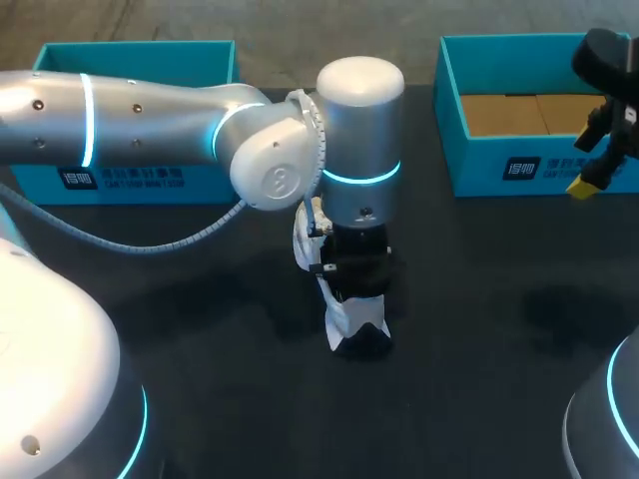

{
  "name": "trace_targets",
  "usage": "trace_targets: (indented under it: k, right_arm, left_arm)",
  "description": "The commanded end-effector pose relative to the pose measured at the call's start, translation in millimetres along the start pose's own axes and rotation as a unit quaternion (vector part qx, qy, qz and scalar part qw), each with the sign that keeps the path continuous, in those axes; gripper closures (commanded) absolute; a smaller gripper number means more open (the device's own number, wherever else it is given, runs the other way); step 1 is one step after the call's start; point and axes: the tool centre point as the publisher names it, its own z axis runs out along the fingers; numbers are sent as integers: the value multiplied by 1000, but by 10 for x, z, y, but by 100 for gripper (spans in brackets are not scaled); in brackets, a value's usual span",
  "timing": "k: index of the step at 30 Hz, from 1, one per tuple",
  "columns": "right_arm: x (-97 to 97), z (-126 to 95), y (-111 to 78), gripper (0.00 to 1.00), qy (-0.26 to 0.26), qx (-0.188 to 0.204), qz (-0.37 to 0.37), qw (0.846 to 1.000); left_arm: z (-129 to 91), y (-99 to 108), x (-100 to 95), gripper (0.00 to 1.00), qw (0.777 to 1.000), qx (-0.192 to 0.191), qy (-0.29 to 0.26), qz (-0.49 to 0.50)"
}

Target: Take the shoe out of the shoebox, open the shoe tongue, remove and reinsert the insole, then place the shoe into the shoebox

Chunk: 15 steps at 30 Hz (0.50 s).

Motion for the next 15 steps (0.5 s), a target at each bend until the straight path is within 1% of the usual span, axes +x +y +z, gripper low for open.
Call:
trace_targets:
  k: [1,5,8,11,15]
  right_arm:
    - [-15,4,16,0,1,2,1,1000]
    - [-15,4,16,0,1,2,1,1000]
    - [-15,4,16,0,1,2,1,1000]
    - [-15,4,16,0,1,2,1,1000]
    - [-15,4,16,0,1,2,1,1000]
  left_arm:
    - [-47,-11,-20,100,1000,-13,-15,-7]
    - [-228,-20,13,100,999,-23,-31,-16]
    - [-289,-5,28,100,998,-35,-44,-23]
    - [-240,40,21,100,998,-39,-41,-31]
    - [-122,82,12,100,997,-41,-38,-47]
